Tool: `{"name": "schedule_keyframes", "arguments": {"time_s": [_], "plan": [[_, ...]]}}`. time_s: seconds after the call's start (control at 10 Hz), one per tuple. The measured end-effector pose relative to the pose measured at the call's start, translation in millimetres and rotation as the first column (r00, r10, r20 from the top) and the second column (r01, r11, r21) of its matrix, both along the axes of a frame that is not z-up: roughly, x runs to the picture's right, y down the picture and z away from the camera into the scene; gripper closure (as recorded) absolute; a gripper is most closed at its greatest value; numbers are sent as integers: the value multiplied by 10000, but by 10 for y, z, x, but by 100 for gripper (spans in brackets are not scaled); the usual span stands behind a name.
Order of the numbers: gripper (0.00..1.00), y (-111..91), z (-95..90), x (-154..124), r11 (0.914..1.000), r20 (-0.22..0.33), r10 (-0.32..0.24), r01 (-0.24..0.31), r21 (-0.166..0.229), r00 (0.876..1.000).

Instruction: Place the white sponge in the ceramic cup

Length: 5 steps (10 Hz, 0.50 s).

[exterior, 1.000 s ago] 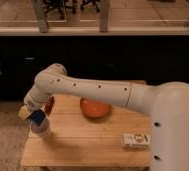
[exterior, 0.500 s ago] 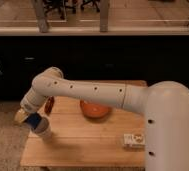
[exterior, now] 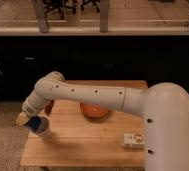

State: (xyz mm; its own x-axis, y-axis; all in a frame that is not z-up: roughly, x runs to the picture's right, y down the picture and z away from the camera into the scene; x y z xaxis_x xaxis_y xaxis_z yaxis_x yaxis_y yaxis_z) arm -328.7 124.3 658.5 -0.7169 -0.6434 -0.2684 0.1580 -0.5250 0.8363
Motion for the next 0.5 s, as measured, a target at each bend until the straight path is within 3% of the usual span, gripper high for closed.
{"name": "schedule_keyframes", "arguments": {"time_s": [0.5], "plan": [[100,19,80,93,9999,131,108,-109,57,9999]]}}
